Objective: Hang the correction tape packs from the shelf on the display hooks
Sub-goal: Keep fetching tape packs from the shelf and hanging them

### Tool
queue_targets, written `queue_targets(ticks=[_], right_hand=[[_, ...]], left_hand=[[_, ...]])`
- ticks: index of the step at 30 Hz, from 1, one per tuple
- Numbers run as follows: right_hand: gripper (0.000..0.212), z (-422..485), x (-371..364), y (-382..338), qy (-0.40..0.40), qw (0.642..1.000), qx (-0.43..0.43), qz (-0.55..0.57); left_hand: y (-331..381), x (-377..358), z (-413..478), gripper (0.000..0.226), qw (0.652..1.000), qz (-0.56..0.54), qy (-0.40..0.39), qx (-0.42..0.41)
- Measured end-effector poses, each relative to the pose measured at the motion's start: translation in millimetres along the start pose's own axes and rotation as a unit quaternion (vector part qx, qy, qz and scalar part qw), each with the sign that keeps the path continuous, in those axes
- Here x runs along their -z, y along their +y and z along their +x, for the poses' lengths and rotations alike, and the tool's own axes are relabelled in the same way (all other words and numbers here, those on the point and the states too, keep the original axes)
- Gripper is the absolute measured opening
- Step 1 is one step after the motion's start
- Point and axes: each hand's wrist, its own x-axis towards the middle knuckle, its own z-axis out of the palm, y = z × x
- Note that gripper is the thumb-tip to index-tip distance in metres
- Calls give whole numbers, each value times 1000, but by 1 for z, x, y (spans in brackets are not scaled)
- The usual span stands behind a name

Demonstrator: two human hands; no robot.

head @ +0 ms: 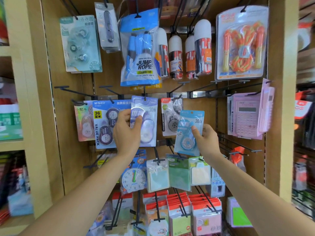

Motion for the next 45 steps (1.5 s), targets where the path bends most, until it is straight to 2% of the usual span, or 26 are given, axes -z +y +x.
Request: queue_targets(ticks=[3,6,8,11,14,18,21,23,25,27,29,30,32,35,39,41,45], right_hand=[[30,-1,0,0,0,1000,1,5],[30,-2,1,-1,-2,1000,1,2],[30,-2,1,-1,-3,1000,3,-1],[28,-3,1,0,-2,1000,4,8],[26,-4,1,0,-1,1000,9,17],[23,-3,2,0,-4,999,2,35],[29,-3,3,1,-15,999,2,33],[31,-3,3,2,-18,999,4,32],[30,-3,4,2,-19,999,9,33],[29,-3,4,1,-25,999,16,36],[30,-5,4,0,-33,999,24,35],[31,-7,4,-2,-41,998,30,33],[34,-9,5,-6,-60,997,44,35],[37,-14,5,-13,-100,992,71,23],[37,-25,2,-27,-131,982,134,-6],[36,-28,-1,-40,-144,974,173,-28],[40,-24,-12,-66,-183,962,191,-70]], left_hand=[[4,3,-5,35,978,104,42,-178],[5,-1,2,41,925,261,-42,-273],[3,-6,8,55,880,359,-104,-294],[-3,-14,17,68,830,453,-145,-292],[-7,-22,25,72,798,505,-173,-279],[-8,-30,38,77,764,540,-248,-251],[6,-21,47,74,774,494,-324,-227],[15,-4,46,65,812,413,-357,-208],[17,20,35,51,838,336,-366,-223],[8,43,19,36,838,316,-360,-260],[-6,63,5,31,835,322,-374,-242],[-14,72,-2,34,835,327,-386,-216],[-30,87,-11,56,834,345,-401,-158],[-48,101,-20,87,820,390,-400,-125],[-48,99,-23,88,822,403,-385,-113],[-49,98,-25,91,819,402,-386,-137],[-56,99,-26,72,811,401,-387,-179]])
